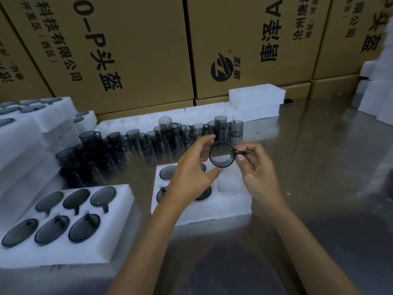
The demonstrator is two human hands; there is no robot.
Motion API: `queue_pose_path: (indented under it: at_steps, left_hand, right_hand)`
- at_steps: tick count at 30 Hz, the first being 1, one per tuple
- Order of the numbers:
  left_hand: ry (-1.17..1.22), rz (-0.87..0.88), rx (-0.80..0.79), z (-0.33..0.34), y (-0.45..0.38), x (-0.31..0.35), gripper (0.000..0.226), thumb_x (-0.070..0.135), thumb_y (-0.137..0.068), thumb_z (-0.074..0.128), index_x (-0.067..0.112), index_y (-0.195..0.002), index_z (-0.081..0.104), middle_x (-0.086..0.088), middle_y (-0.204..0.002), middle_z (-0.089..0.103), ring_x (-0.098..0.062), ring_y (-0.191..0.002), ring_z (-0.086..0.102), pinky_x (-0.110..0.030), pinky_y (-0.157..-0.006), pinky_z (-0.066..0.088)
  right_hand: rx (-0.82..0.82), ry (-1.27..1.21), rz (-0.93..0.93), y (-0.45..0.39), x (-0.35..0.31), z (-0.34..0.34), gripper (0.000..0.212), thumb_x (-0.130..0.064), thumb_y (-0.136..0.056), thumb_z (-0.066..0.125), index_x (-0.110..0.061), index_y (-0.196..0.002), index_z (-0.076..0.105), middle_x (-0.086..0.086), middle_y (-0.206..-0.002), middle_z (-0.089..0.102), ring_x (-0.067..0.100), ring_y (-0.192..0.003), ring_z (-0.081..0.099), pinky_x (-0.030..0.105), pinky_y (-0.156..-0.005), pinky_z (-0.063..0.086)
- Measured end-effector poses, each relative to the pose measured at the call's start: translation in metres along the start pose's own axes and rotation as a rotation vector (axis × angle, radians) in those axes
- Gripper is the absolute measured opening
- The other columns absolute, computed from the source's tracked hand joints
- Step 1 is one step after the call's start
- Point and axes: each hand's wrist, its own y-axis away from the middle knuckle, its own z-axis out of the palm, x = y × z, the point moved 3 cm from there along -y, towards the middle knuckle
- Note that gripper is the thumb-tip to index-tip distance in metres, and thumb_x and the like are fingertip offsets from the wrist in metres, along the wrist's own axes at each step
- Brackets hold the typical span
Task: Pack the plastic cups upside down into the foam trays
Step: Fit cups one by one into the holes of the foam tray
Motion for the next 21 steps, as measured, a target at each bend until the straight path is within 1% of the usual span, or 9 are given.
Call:
queue_pose_path:
  at_steps: [4, 6, 8, 11, 13, 15, 16, 18, 21]
  left_hand:
    - [0.03, 0.035, 0.014, 0.004, -0.005, -0.005, 0.066, 0.003, -0.081, 0.078, 0.031, -0.136, 0.055, 0.014, -0.129, 0.061, 0.005, -0.113, 0.058, -0.01, -0.097, 0.044]
    - [0.102, -0.018, -0.004, 0.005, -0.011, -0.008, 0.065, 0.001, -0.082, 0.075, 0.03, -0.136, 0.055, 0.014, -0.128, 0.063, 0.004, -0.115, 0.059, -0.013, -0.098, 0.046]
    - [0.175, -0.083, -0.038, 0.006, -0.017, -0.013, 0.064, -0.001, -0.084, 0.074, 0.032, -0.136, 0.055, 0.014, -0.13, 0.062, 0.003, -0.119, 0.057, -0.016, -0.097, 0.048]
    - [0.207, -0.159, -0.121, 0.009, -0.023, -0.022, 0.063, 0.0, -0.084, 0.072, 0.031, -0.136, 0.055, 0.013, -0.134, 0.06, 0.001, -0.125, 0.054, -0.011, -0.095, 0.045]
    - [0.237, -0.216, -0.168, 0.012, -0.025, -0.027, 0.061, 0.006, -0.086, 0.073, 0.029, -0.139, 0.054, 0.013, -0.137, 0.058, 0.0, -0.126, 0.052, -0.008, -0.093, 0.042]
    - [0.27, -0.256, -0.186, 0.014, -0.026, -0.031, 0.06, 0.012, -0.089, 0.072, 0.028, -0.143, 0.052, 0.013, -0.139, 0.057, 0.001, -0.128, 0.05, -0.006, -0.093, 0.041]
    - [0.276, -0.265, -0.196, 0.016, -0.025, -0.032, 0.059, 0.014, -0.09, 0.071, 0.027, -0.144, 0.051, 0.012, -0.14, 0.056, 0.0, -0.129, 0.049, -0.008, -0.096, 0.041]
    - [0.271, -0.275, -0.224, 0.018, -0.026, -0.033, 0.061, 0.016, -0.093, 0.069, 0.026, -0.148, 0.046, 0.011, -0.145, 0.053, -0.003, -0.133, 0.047, -0.018, -0.107, 0.039]
    - [0.209, -0.288, -0.265, 0.02, -0.027, -0.034, 0.061, 0.023, -0.095, 0.066, 0.029, -0.151, 0.041, 0.012, -0.153, 0.043, -0.005, -0.142, 0.038, -0.035, -0.121, 0.026]
  right_hand:
    - [-0.003, -0.002, 0.016, -0.002, 0.0, -0.003, 0.023, 0.007, -0.096, 0.056, -0.016, -0.097, 0.058, -0.002, -0.102, 0.066, 0.005, -0.094, 0.065, 0.014, -0.085, 0.048]
    - [0.022, 0.049, 0.038, -0.004, 0.003, -0.005, 0.023, 0.005, -0.094, 0.06, -0.018, -0.092, 0.06, -0.004, -0.092, 0.067, 0.007, -0.083, 0.065, 0.014, -0.078, 0.049]
    - [0.035, 0.123, 0.067, -0.005, 0.008, -0.008, 0.023, 0.002, -0.091, 0.066, -0.021, -0.087, 0.063, -0.005, -0.083, 0.069, 0.012, -0.079, 0.066, 0.019, -0.075, 0.052]
    - [0.031, 0.201, 0.105, -0.006, 0.012, -0.007, 0.023, -0.003, -0.086, 0.075, -0.023, -0.081, 0.066, -0.009, -0.079, 0.07, 0.004, -0.073, 0.065, 0.02, -0.075, 0.052]
    - [0.035, 0.252, 0.106, -0.005, 0.013, -0.006, 0.023, -0.006, -0.084, 0.079, -0.026, -0.078, 0.067, -0.013, -0.076, 0.07, 0.0, -0.073, 0.065, 0.018, -0.077, 0.05]
    - [0.03, 0.376, 0.081, -0.004, 0.013, -0.007, 0.023, -0.014, -0.082, 0.08, -0.033, -0.077, 0.068, -0.019, -0.074, 0.07, -0.006, -0.082, 0.063, 0.009, -0.08, 0.044]
    - [0.021, 0.446, 0.068, -0.003, 0.012, -0.008, 0.023, -0.018, -0.081, 0.08, -0.035, -0.076, 0.067, -0.021, -0.074, 0.07, -0.009, -0.089, 0.061, 0.004, -0.079, 0.039]
    - [0.009, 0.495, 0.073, -0.002, 0.011, -0.01, 0.021, -0.021, -0.082, 0.08, -0.037, -0.076, 0.067, -0.021, -0.073, 0.07, -0.012, -0.097, 0.056, 0.001, -0.077, 0.034]
    - [-0.006, 0.453, 0.068, -0.002, 0.008, -0.009, 0.015, -0.024, -0.087, 0.076, -0.036, -0.08, 0.07, -0.018, -0.077, 0.072, -0.005, -0.099, 0.06, 0.007, -0.082, 0.038]
